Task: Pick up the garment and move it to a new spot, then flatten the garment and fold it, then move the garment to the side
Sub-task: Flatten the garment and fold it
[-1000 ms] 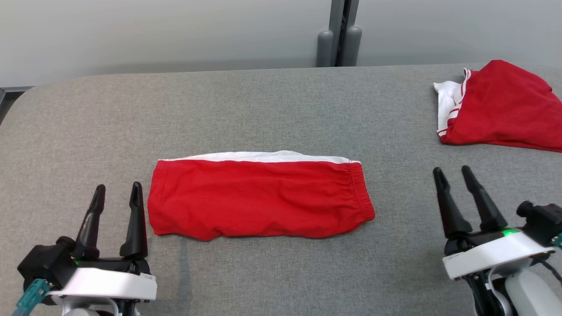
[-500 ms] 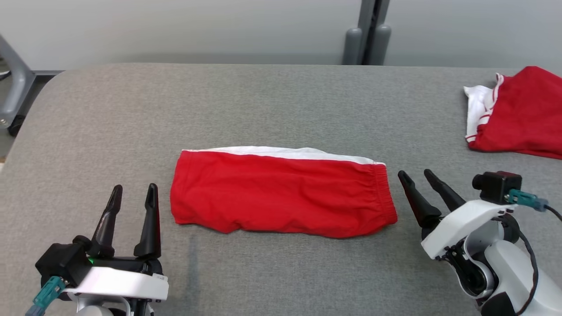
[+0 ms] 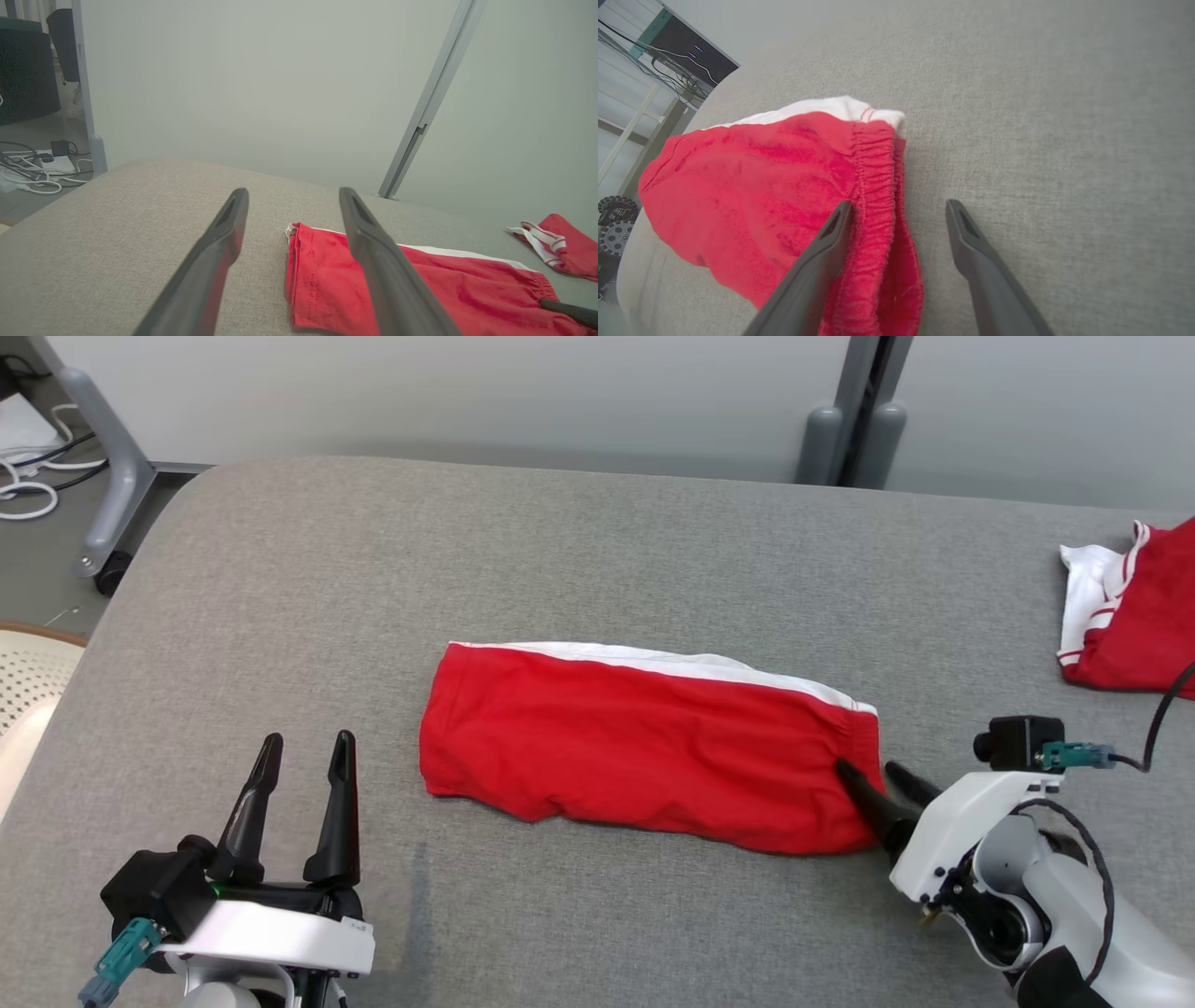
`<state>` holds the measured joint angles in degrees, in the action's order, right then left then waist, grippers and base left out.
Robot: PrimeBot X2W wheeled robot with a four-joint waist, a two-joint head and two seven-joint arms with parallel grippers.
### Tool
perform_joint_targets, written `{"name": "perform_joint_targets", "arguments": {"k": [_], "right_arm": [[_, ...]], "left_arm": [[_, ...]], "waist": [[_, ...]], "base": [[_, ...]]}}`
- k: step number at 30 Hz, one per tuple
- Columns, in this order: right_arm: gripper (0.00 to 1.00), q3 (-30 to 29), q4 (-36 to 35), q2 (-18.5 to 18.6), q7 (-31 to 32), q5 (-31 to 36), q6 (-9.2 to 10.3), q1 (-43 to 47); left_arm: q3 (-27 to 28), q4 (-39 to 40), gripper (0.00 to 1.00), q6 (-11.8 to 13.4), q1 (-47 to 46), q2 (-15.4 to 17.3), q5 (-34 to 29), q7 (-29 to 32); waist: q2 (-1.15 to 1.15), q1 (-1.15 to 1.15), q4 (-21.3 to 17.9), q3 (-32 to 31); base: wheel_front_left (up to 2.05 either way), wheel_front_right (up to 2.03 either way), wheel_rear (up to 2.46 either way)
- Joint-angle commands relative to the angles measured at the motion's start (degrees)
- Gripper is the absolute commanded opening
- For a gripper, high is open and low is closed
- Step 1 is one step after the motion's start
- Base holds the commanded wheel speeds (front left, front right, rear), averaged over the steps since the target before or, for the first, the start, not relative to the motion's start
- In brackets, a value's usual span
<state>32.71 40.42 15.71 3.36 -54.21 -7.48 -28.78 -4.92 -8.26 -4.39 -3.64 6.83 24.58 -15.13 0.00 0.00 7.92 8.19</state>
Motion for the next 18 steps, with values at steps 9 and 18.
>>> {"name": "perform_joint_targets", "arguments": {"k": [9,18], "right_arm": [[1.00,0.6,6.9,-1.2,5.3,-6.2,0.00,-0.6],[0.18,2.7,7.2,-2.9,6.9,-9.5,-0.02,-2.0]], "left_arm": [[1.2,-1.0,1.00,-1.2,-0.9,-0.8,-1.2,0.0],[1.9,-1.4,1.00,-1.8,-1.6,-1.2,-2.0,0.0]], "waist": [[0.00,0.00,2.0,0.4],[0.00,0.00,2.9,1.0]], "base": [[0.00,0.00,0.00],[0.00,0.00,0.00]]}}
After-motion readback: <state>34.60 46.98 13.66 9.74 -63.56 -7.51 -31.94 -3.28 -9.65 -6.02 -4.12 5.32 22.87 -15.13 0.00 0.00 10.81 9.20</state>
